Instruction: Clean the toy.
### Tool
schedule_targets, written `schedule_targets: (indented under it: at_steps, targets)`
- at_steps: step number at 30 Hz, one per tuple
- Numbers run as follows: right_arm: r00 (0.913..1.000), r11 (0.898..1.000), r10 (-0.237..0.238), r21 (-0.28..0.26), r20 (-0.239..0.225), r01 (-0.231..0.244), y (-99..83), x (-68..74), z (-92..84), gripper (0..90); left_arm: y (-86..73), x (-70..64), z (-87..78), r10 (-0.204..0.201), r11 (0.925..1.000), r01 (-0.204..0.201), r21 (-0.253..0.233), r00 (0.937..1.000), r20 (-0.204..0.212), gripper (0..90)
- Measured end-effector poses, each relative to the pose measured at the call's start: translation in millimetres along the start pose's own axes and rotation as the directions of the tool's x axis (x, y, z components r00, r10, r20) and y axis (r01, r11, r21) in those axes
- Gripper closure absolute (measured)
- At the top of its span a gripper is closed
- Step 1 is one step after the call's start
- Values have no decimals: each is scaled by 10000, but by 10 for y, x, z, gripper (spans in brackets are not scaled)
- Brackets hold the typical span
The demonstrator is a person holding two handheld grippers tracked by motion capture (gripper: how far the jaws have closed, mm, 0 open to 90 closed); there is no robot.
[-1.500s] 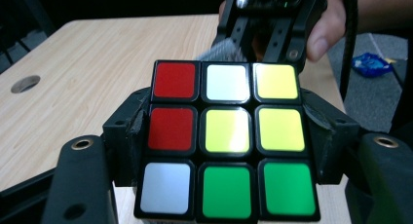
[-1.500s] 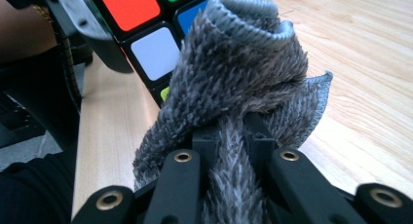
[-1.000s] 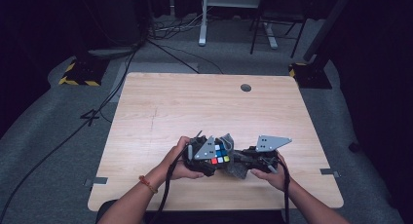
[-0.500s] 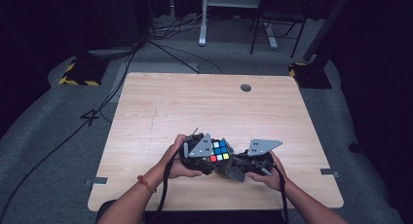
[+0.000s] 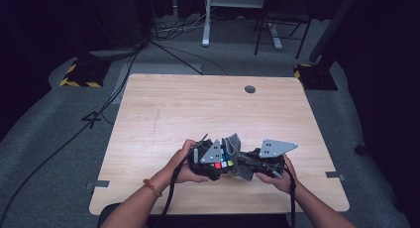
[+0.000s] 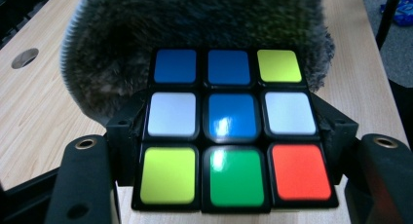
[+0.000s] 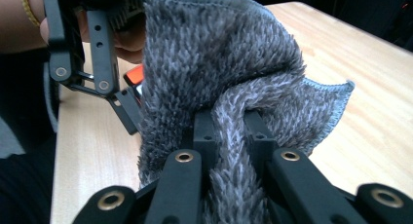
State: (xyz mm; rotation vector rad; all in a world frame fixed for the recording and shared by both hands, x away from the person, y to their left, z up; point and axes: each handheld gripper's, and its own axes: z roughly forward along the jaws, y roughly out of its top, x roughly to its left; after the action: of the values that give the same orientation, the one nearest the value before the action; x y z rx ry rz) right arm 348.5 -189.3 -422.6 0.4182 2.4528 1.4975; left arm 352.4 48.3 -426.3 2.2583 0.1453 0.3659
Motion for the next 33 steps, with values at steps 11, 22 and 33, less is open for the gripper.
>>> schedule_targets:
  at_steps: [11, 22, 33]
  targets:
    - [9995, 9994, -292, -175, -95, 290, 3, 81, 62, 798, -20, -33, 108, 25, 9984, -28, 560, 10000, 61, 328]
    - [9991, 9959, 384, 828, -167, -369, -196, -124, 157, 790, 8, 17, -66, -100, 9999, 99, -71, 9998, -150, 330]
    - [9870, 9921, 1223, 423, -1042, -1185, -262, -177, 178, 794, -17, 65, -150, -364, 9967, 358, -722, 9993, -60, 322]
